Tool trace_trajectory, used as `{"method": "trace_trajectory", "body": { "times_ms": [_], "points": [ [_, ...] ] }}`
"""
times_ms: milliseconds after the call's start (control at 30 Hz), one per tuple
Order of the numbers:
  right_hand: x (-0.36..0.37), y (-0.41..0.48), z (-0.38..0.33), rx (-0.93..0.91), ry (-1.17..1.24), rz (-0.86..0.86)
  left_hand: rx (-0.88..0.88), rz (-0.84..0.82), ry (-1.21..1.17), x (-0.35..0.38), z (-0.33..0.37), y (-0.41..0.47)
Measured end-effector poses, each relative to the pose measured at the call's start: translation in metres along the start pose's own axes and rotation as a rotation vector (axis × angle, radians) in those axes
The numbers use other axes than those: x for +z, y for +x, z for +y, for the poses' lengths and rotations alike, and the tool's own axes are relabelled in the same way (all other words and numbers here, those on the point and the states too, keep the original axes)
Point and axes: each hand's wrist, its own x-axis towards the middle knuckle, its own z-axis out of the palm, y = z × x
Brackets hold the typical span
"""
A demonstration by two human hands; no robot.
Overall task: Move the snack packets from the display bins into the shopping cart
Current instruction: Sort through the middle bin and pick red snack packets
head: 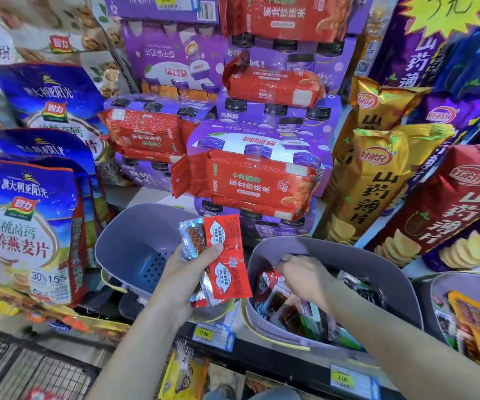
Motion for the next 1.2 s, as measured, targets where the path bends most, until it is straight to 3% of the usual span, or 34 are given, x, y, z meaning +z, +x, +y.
{"method": "trace_trajectory", "body": {
  "times_ms": [200,333,600,733,867,1200],
  "points": [
    [0.009,-0.002,0.004,-0.077,-0.153,0.000,-0.007,-0.006,0.006,0.002,0.001,-0.001],
    [0.013,-0.006,0.015,-0.205,-0.048,0.093,-0.009,-0.012,0.010,0.004,0.002,-0.002],
    [-0.033,-0.051,0.047,-0.039,0.783,0.311,0.003,-0.012,0.005,0.009,0.004,-0.003],
    [-0.050,-0.082,0.049,0.014,1.326,0.329,0.017,-0.023,-0.002,0.015,0.004,-0.004],
    [-0.055,-0.095,0.026,-0.049,1.804,0.262,0.026,-0.053,-0.022,0.026,0.005,-0.007],
    [-0.065,-0.081,-0.045,0.124,1.599,0.485,0.035,-0.113,-0.086,0.042,0.007,-0.013]
  ]
}}
